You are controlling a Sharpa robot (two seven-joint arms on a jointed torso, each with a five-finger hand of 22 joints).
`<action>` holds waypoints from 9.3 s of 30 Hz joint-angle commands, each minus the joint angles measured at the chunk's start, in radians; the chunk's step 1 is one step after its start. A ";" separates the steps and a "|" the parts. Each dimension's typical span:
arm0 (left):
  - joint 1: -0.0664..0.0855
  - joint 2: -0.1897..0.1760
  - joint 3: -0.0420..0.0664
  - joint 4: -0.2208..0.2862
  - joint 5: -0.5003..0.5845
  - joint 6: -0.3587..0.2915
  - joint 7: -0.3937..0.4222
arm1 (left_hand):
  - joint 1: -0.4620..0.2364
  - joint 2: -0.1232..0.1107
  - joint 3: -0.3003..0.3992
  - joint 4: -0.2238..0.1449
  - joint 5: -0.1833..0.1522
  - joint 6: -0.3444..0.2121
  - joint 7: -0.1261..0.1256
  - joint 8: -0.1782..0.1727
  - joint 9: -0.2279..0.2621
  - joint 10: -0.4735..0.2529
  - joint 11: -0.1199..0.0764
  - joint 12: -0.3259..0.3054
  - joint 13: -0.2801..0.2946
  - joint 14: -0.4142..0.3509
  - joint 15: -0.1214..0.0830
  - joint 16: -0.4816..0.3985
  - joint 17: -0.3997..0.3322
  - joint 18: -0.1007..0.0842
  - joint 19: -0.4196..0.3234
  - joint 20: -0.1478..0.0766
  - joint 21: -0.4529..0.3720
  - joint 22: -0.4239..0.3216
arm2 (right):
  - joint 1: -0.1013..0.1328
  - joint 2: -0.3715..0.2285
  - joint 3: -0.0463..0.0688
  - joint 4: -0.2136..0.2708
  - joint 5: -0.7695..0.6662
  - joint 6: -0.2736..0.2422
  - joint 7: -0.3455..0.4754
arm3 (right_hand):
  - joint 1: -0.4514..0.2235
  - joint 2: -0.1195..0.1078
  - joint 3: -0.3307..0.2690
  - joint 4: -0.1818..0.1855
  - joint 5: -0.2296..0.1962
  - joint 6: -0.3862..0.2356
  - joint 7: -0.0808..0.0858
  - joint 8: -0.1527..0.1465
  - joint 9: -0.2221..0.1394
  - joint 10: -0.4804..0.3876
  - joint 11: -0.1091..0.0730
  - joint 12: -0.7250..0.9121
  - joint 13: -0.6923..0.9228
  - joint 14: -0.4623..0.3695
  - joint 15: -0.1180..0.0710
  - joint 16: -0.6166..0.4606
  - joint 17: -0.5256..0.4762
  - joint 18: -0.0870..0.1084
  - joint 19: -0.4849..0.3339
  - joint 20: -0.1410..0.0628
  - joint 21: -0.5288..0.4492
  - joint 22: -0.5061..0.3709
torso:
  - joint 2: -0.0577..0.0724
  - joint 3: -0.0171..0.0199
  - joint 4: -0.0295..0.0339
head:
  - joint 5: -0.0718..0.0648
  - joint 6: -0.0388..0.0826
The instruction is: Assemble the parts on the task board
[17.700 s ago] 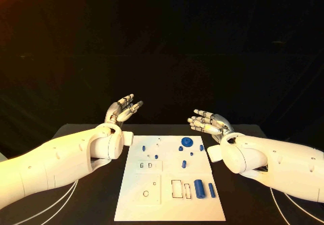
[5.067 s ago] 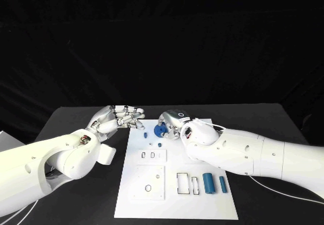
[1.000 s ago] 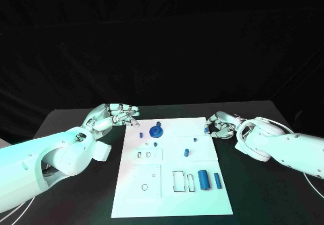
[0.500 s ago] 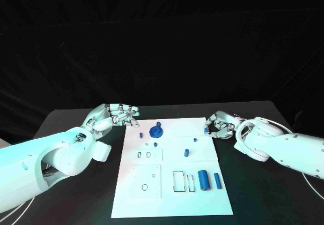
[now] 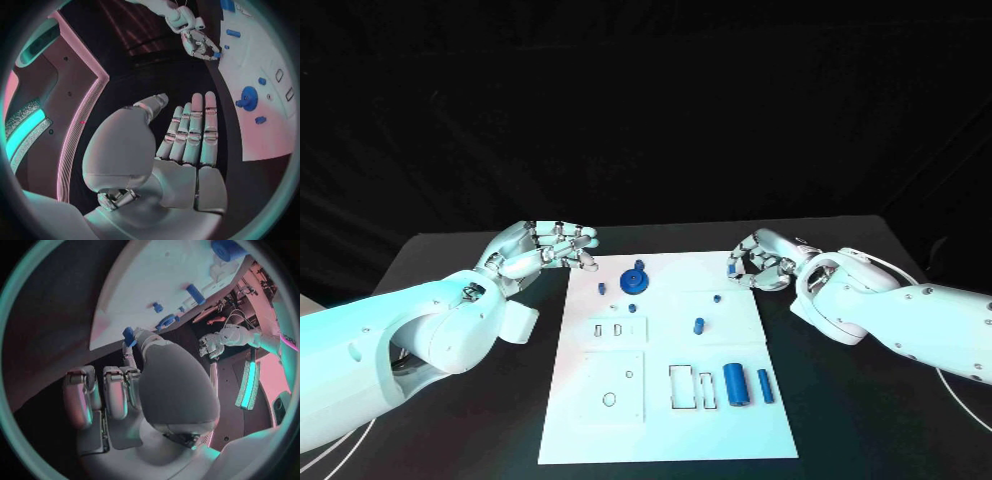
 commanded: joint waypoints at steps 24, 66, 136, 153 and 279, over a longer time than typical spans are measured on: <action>0.001 0.017 0.000 -0.015 -0.003 0.013 -0.001 | 0.007 0.002 0.009 0.002 -0.003 0.001 0.009 0.001 0.002 0.010 0.000 -0.004 0.000 -0.005 0.000 0.005 0.003 0.008 -0.011 0.001 0.009 0.003 | -0.015 0.220 -0.012 0.213 -0.158 -0.025 -0.279 | -0.035 0.017 0.018 0.011 0.034 0.009 -0.008 0.018 0.011 0.104 -0.014 0.004 0.263 0.106 -0.002 0.003 0.263 -0.007 0.105 -0.008 0.004 0.263 | 0.004 -0.0006 -0.0001 | 0.035 -0.018; 0.001 0.015 0.000 -0.010 -0.006 0.019 -0.006 | 0.008 0.003 0.010 0.002 -0.003 0.002 0.009 0.001 0.002 0.011 0.000 -0.004 0.000 -0.006 0.000 0.007 0.005 0.008 -0.013 0.001 0.012 0.006 | -0.100 0.355 -0.024 0.121 -0.283 0.019 -0.367 | -0.054 -0.006 0.016 0.006 0.035 -0.005 -0.005 0.019 0.014 0.104 -0.011 0.004 0.263 0.106 -0.001 0.003 0.263 -0.007 0.105 -0.007 0.004 0.263 | 0.002 0.0004 0.0001 | 0.048 -0.047; 0.001 0.034 0.000 -0.066 -0.220 0.012 -0.268 | -0.055 -0.021 -0.091 0.098 -0.005 0.030 -0.060 0.121 0.069 0.113 -0.093 0.497 0.334 0.314 -0.097 0.776 0.612 0.012 0.127 -0.093 0.421 0.256 | -0.052 0.196 -0.011 0.265 -0.062 -0.191 -0.050 | -0.046 -0.022 -0.167 0.018 -0.103 -0.128 0.044 -0.038 -0.012 0.025 0.034 -0.105 0.188 0.105 0.040 0.001 0.257 -0.007 0.105 0.031 0.004 0.263 | -0.021 -0.0034 -0.0147 | 0.060 -0.045; 0.060 0.122 -0.001 -0.140 -0.722 0.336 -0.734 | -0.160 0.014 -0.183 0.224 -0.002 0.031 -0.132 0.380 0.296 0.213 -0.155 1.073 0.871 0.503 -0.153 1.047 1.009 -0.051 0.263 -0.142 0.878 0.778 | 0.026 0.010 -0.004 0.290 0.268 -0.149 0.049 | -0.034 -0.020 -0.152 0.022 -0.039 -0.125 0.043 -0.031 -0.010 0.011 0.033 -0.123 0.174 0.100 0.038 -0.006 0.239 -0.001 0.093 0.029 -0.020 0.251 | -0.051 -0.0044 -0.0242 | 0.089 -0.071; 0.103 0.335 -0.059 -0.293 -0.727 0.432 -0.894 | -0.161 -0.030 0.404 -0.030 0.053 0.037 -0.167 0.480 0.544 0.266 -0.190 1.064 0.888 0.522 -0.182 1.072 1.067 -0.067 0.294 -0.162 0.959 0.890 | 0.049 0.000 -0.003 0.218 0.318 -0.133 0.021 | -0.059 -0.011 -0.151 0.022 -0.025 -0.126 0.043 -0.028 -0.010 0.009 0.032 -0.126 0.172 0.100 0.037 -0.007 0.237 0.000 0.091 0.028 -0.025 0.249 | -0.050 -0.0014 -0.0225 | 0.077 -0.125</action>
